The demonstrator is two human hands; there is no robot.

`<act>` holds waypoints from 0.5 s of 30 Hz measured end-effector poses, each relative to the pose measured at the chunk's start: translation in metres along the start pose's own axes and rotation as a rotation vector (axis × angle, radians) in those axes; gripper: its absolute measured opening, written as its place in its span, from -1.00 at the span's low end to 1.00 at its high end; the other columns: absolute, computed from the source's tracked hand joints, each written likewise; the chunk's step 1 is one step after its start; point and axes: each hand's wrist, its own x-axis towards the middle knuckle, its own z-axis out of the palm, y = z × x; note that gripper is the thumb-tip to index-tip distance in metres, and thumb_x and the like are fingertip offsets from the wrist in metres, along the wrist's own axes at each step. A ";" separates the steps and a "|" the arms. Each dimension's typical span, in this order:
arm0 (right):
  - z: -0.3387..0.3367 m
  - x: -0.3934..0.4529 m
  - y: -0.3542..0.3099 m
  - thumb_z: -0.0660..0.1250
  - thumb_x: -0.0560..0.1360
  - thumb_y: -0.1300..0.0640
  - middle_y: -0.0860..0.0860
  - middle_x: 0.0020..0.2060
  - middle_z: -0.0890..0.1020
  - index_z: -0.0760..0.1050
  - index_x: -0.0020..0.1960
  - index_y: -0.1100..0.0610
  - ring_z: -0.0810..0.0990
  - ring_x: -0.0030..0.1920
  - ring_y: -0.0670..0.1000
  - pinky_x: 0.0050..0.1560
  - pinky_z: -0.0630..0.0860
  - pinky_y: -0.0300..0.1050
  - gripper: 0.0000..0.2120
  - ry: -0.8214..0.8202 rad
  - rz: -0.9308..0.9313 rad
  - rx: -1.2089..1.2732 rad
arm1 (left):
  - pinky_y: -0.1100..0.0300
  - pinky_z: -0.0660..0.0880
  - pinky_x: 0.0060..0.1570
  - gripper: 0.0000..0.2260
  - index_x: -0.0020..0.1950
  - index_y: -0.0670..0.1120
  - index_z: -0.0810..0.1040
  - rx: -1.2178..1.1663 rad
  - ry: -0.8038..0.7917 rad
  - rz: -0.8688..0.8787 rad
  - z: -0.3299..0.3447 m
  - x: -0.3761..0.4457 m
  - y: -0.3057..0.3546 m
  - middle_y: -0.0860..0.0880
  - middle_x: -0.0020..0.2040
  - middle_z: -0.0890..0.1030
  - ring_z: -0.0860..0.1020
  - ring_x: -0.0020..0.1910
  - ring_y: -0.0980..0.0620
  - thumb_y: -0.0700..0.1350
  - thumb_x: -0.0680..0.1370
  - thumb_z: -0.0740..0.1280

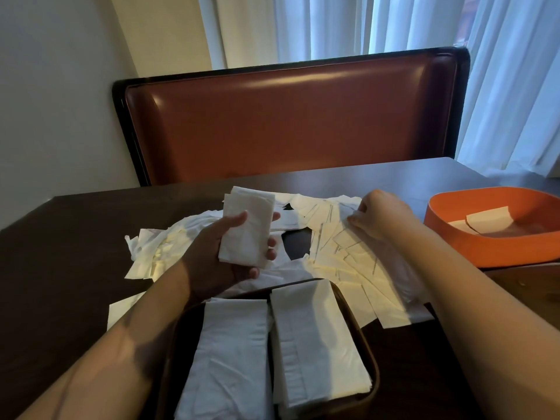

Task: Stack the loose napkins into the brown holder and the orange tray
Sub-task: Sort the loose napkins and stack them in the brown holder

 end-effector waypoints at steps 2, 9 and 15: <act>-0.004 -0.003 -0.001 0.34 0.56 0.01 0.05 -0.20 0.63 0.60 -0.07 0.16 0.59 -0.17 0.07 -0.02 0.62 0.05 -0.78 -0.037 -0.029 0.027 | 0.15 0.51 -0.42 -0.30 0.38 -0.13 0.52 -0.002 -0.009 0.007 -0.001 0.000 0.000 -0.19 -0.05 0.56 0.55 -0.13 -0.08 0.05 0.29 0.58; -0.008 -0.017 -0.018 0.31 0.60 0.05 0.16 -0.21 0.62 0.56 -0.07 0.23 0.57 -0.19 0.12 -0.13 0.52 0.01 -0.77 0.144 -0.364 0.680 | 0.15 0.51 -0.37 -0.34 0.35 -0.10 0.55 0.030 -0.014 0.007 -0.001 0.001 -0.001 -0.18 -0.03 0.57 0.55 -0.11 -0.08 0.07 0.30 0.57; 0.002 -0.024 -0.030 0.39 0.53 -0.05 0.32 -0.23 0.54 0.51 -0.04 0.23 0.43 -0.34 0.19 -0.29 0.44 0.05 -0.68 -0.052 -0.415 0.967 | 0.14 0.52 -0.39 -0.40 0.26 -0.09 0.62 -0.008 0.034 0.038 -0.002 0.001 0.000 -0.18 -0.03 0.57 0.57 -0.13 -0.08 0.06 0.26 0.60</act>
